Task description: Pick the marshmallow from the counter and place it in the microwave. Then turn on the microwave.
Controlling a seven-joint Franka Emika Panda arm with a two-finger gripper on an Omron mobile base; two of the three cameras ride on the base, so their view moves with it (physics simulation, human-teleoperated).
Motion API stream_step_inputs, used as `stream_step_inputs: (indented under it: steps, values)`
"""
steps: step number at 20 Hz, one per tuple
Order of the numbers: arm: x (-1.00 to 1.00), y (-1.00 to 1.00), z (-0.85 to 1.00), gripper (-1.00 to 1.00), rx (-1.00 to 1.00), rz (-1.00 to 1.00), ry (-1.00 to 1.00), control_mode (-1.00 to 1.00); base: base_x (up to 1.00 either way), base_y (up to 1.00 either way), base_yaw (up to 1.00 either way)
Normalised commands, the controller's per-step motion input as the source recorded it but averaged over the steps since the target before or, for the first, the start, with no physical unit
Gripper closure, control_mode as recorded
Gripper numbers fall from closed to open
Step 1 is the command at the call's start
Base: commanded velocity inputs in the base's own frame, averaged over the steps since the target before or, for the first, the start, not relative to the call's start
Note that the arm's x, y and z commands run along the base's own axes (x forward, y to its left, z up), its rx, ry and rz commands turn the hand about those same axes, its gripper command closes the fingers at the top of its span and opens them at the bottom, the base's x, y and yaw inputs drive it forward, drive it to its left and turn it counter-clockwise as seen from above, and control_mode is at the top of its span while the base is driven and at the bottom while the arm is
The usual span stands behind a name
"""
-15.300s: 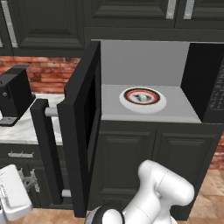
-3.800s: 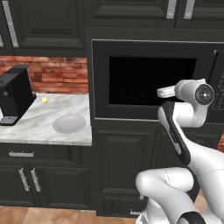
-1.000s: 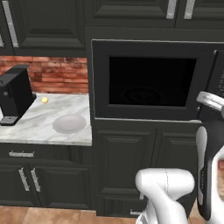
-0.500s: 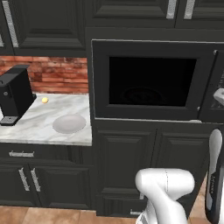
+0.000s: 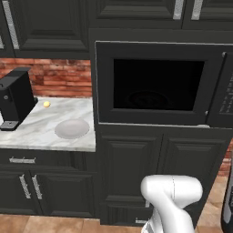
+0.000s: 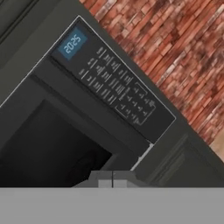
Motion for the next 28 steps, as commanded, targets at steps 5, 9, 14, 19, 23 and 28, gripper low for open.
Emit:
stream_step_inputs:
  steps: [5, 9, 14, 19, 23, 28]
  values:
    - [-0.15, -0.11, -0.04, 1.00, 0.14, -0.03, -0.12, -1.00, 0.00, 0.00, 0.00]
    - [-0.11, -0.12, -0.03, 1.00, 0.14, -0.04, -0.11, -1.00, 0.00, 0.00, 0.00]
    - [-0.01, -0.13, -0.10, 1.00, 0.11, -0.04, -0.06, -1.00, 0.00, 0.00, 0.00]
    - [0.00, -0.07, -0.16, 1.00, 0.07, -0.04, -0.04, -1.00, 0.00, 0.00, 0.00]
    - [0.00, -0.11, -0.10, 1.00, 0.10, -0.04, -0.05, -1.00, 0.00, 0.00, 0.00]
    - [0.00, -0.13, -0.02, 1.00, 0.12, -0.04, -0.05, -1.00, 0.00, 0.00, 0.00]
